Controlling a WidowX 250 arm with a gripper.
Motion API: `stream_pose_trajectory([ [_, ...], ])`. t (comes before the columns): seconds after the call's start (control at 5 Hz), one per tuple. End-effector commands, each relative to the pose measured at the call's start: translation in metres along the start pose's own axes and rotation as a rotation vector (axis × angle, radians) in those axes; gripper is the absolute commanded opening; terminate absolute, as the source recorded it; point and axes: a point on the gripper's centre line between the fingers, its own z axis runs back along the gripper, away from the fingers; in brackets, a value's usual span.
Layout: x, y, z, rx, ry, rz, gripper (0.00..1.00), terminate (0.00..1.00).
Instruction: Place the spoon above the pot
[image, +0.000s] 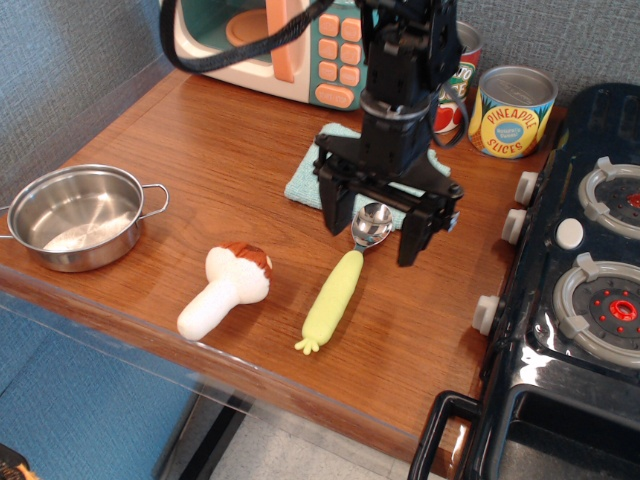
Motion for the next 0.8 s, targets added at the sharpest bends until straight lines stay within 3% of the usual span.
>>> stream_pose_trajectory([
  [0.0,-0.01,-0.001,-0.029,0.03,0.047,0.008,1.0,0.0],
  [0.2,-0.016,-0.002,-0.044,0.023,0.076,0.028,1.0,0.0],
  [0.4,-0.016,-0.002,-0.046,0.016,0.072,0.024,0.0,0.0],
  [0.6,-0.016,0.0,-0.037,0.019,0.053,0.021,0.0,0.0],
])
